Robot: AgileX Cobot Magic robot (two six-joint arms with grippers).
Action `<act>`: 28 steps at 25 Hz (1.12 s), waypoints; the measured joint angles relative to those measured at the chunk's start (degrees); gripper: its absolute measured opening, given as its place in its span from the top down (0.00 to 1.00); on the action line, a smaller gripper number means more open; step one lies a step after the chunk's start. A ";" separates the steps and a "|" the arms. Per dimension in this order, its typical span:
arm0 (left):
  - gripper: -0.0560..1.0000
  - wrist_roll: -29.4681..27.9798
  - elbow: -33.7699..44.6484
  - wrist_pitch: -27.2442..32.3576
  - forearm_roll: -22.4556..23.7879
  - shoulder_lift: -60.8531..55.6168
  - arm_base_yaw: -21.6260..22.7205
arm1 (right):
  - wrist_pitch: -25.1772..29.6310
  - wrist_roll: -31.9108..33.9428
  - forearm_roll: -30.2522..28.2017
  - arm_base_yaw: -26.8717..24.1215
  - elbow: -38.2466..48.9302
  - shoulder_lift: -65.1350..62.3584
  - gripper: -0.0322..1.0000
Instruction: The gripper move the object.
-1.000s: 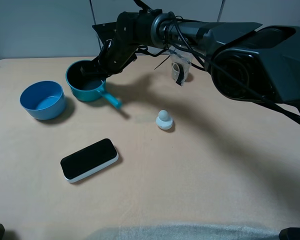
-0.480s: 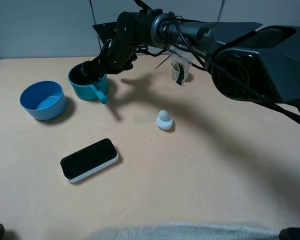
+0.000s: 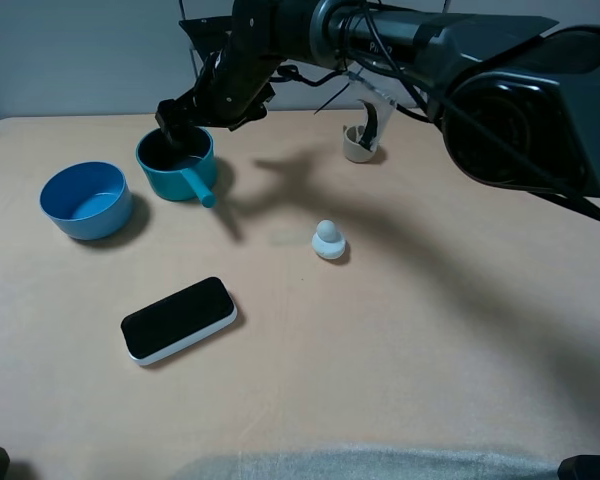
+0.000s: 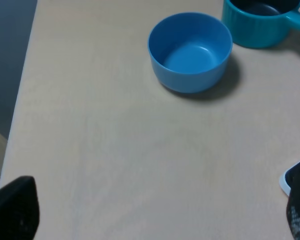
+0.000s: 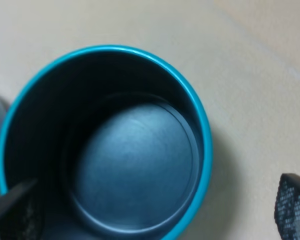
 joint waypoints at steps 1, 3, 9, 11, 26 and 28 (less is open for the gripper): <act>0.01 0.00 0.00 0.00 0.00 0.00 0.00 | 0.44 0.00 0.00 0.00 0.00 -0.28 0.30; 0.01 0.00 0.00 0.00 0.00 0.00 0.00 | 0.81 0.00 -0.06 0.00 0.00 -0.74 0.30; 0.01 0.00 0.00 0.00 0.00 0.00 0.00 | 2.73 0.00 -0.06 0.00 0.00 -1.20 0.30; 0.01 0.00 0.00 0.00 0.00 0.00 0.00 | 3.78 0.00 -0.12 0.00 0.00 -1.84 0.30; 0.01 0.00 0.00 0.00 0.00 0.00 0.00 | 23.47 0.00 -0.79 0.00 0.00 -12.03 0.30; 0.01 0.00 0.00 0.00 0.00 0.00 0.00 | 26.57 -0.19 -0.79 0.00 0.00 -13.47 0.30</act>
